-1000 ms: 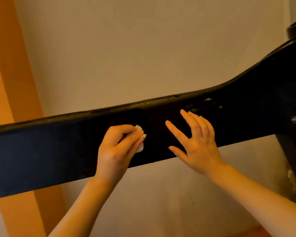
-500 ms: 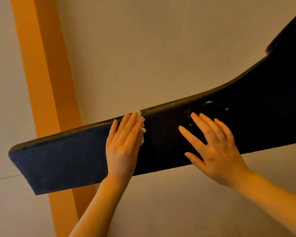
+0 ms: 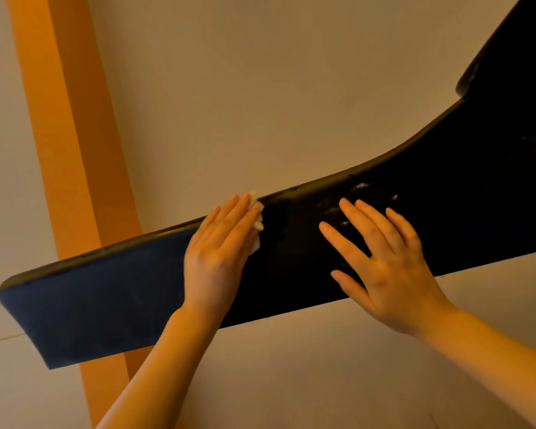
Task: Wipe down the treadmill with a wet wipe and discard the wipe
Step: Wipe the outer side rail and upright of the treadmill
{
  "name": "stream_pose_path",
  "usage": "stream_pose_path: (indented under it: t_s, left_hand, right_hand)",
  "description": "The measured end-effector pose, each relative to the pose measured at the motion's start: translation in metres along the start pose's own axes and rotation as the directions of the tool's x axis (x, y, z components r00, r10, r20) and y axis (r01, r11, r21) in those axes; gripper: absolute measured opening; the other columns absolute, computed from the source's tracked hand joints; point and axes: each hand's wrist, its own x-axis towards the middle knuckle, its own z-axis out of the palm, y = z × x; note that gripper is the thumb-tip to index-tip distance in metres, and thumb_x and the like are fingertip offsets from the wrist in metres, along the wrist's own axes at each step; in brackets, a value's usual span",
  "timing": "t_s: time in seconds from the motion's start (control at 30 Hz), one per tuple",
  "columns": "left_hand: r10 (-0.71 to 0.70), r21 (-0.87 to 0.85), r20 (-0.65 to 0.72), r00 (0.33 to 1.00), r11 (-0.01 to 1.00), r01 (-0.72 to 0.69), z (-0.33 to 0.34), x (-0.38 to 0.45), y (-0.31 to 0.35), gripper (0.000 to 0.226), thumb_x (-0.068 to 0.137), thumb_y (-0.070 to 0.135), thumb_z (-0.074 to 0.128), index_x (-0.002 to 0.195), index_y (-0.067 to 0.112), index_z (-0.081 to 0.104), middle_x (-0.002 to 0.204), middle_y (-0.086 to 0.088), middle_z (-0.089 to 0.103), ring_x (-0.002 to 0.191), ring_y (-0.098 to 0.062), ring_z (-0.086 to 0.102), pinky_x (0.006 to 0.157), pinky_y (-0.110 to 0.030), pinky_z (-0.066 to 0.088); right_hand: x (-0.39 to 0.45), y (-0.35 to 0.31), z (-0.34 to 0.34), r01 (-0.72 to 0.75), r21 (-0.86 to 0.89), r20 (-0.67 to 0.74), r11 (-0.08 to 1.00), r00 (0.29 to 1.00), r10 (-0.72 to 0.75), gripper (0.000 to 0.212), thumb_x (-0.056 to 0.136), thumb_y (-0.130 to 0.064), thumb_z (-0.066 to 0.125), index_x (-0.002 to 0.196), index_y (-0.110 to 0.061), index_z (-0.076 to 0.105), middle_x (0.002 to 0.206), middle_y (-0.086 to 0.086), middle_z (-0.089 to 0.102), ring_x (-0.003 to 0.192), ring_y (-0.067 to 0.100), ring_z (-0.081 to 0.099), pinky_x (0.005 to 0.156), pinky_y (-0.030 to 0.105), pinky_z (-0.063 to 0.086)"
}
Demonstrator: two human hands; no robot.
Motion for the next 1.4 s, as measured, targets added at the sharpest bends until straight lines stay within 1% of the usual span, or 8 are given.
stream_pose_path:
  t_s: [0.1,0.3,0.4,0.57,0.77,0.9,1.13,1.4]
  left_hand:
    - [-0.049,0.031,-0.014,0.999,0.998,0.049,0.001,-0.001,0.001,0.034,0.098,0.015,0.057,0.130,0.005,0.060,0.138,-0.012,0.054,0.132,-0.025,0.050,0.112,-0.042,0.040]
    - [0.010,0.071,0.115,0.993,0.997,-0.019,0.022,0.028,0.022,0.041,0.101,0.017,0.054,0.140,0.005,0.051,0.148,-0.013,0.046,0.140,-0.026,0.039,0.117,-0.041,0.031]
    - [-0.014,0.147,0.129,0.992,0.989,-0.005,0.011,0.007,0.016,0.042,0.106,0.025,0.040,0.145,0.007,0.044,0.152,-0.011,0.039,0.144,-0.025,0.033,0.119,-0.040,0.027]
    - [-0.086,0.194,0.136,0.987,0.979,0.058,-0.001,-0.043,0.019,0.043,0.106,0.020,0.039,0.145,0.003,0.042,0.154,-0.016,0.034,0.145,-0.030,0.030,0.117,-0.045,0.031]
    - [-0.214,0.283,0.279,0.936,0.950,0.132,0.013,-0.037,0.053,0.057,0.105,0.031,0.023,0.155,0.007,0.014,0.163,-0.013,0.006,0.151,-0.027,0.003,0.123,-0.040,0.006]
    - [-0.165,0.332,0.339,0.926,0.942,0.046,0.002,-0.051,0.040,0.055,0.105,0.030,0.023,0.155,0.008,0.019,0.163,-0.011,0.009,0.151,-0.026,0.006,0.123,-0.041,0.006]
    - [-0.294,0.373,0.325,0.899,0.913,0.164,-0.001,-0.074,0.048,0.069,0.104,0.052,0.014,0.156,0.007,0.007,0.163,-0.014,0.001,0.151,-0.030,0.002,0.123,-0.039,0.001]
    - [-0.263,0.417,0.369,0.892,0.904,0.094,0.004,-0.080,0.058,0.079,0.100,0.062,0.014,0.155,0.006,0.008,0.163,-0.014,0.004,0.151,-0.030,0.002,0.122,-0.044,0.000]
  right_hand:
    - [0.004,0.009,-0.001,-0.057,-0.031,0.012,0.998,0.998,0.057,0.059,0.100,-0.049,0.033,0.150,-0.018,0.039,0.157,0.019,0.031,0.146,0.037,0.027,0.114,0.055,0.026]
    - [0.004,0.012,0.003,-0.043,-0.055,0.031,0.998,0.999,0.045,0.059,0.100,-0.050,0.032,0.151,-0.019,0.035,0.158,0.018,0.029,0.146,0.037,0.025,0.116,0.053,0.024]
    - [0.004,0.013,0.004,-0.045,-0.057,0.023,0.997,0.999,0.047,0.060,0.100,-0.051,0.032,0.151,-0.020,0.034,0.158,0.018,0.029,0.147,0.037,0.025,0.116,0.053,0.024]
    - [0.003,0.012,0.006,-0.052,-0.069,0.027,0.996,0.998,0.054,0.061,0.101,-0.051,0.030,0.153,-0.019,0.031,0.159,0.018,0.026,0.148,0.037,0.023,0.116,0.054,0.026]
    - [0.002,0.010,0.005,-0.056,-0.081,0.037,0.995,0.998,0.059,0.062,0.101,-0.050,0.031,0.154,-0.018,0.030,0.160,0.019,0.023,0.148,0.037,0.020,0.117,0.053,0.023]
    - [0.001,0.010,0.005,-0.056,-0.069,0.030,0.996,0.998,0.058,0.061,0.102,-0.049,0.030,0.154,-0.017,0.029,0.160,0.019,0.023,0.149,0.036,0.019,0.118,0.053,0.022]
    - [0.000,0.008,0.004,-0.064,-0.079,0.047,0.995,0.997,0.068,0.062,0.102,-0.048,0.029,0.155,-0.016,0.026,0.161,0.019,0.020,0.150,0.036,0.015,0.119,0.053,0.018]
    - [0.001,0.008,0.002,-0.067,-0.073,0.059,0.995,0.996,0.071,0.062,0.102,-0.048,0.029,0.154,-0.016,0.027,0.161,0.019,0.021,0.149,0.036,0.016,0.119,0.053,0.018]
